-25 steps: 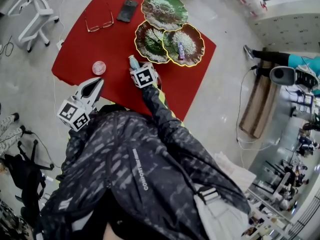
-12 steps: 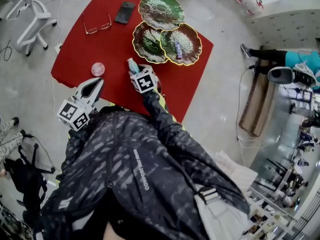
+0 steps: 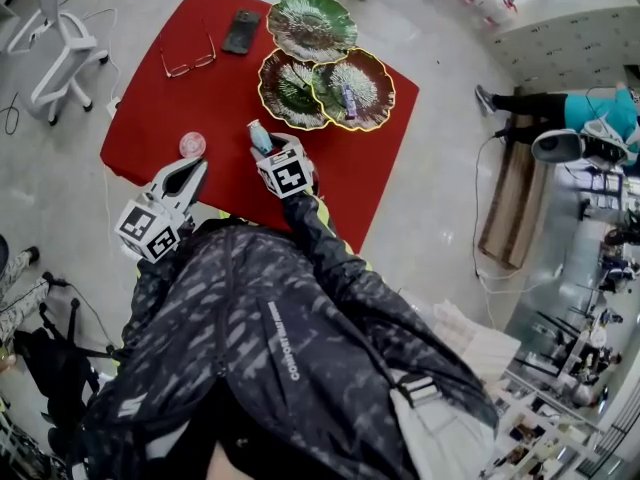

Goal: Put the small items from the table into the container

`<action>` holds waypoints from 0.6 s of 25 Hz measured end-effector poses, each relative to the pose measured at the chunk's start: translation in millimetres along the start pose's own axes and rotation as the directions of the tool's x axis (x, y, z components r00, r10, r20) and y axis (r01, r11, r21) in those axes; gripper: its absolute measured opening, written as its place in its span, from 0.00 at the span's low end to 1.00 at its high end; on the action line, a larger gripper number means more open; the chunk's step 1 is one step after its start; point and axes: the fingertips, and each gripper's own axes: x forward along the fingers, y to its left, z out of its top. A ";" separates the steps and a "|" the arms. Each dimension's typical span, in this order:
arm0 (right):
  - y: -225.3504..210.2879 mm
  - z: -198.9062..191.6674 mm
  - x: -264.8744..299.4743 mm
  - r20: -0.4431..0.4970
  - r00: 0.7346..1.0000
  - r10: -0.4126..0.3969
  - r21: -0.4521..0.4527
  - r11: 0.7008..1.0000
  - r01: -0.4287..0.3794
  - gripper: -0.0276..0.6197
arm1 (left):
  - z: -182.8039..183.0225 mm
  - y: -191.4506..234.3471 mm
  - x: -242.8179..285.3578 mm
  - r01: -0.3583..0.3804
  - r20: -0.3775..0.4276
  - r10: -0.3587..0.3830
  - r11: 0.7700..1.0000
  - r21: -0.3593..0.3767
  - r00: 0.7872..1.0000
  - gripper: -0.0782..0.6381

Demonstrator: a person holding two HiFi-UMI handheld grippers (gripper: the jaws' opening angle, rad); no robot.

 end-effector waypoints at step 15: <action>2.8 69.0 -67.2 0.224 0.975 -0.008 0.027 1.000 0.002 0.34 | 10.4 -8.8 21.0 0.059 -0.006 -0.059 0.998 0.039 0.998 0.13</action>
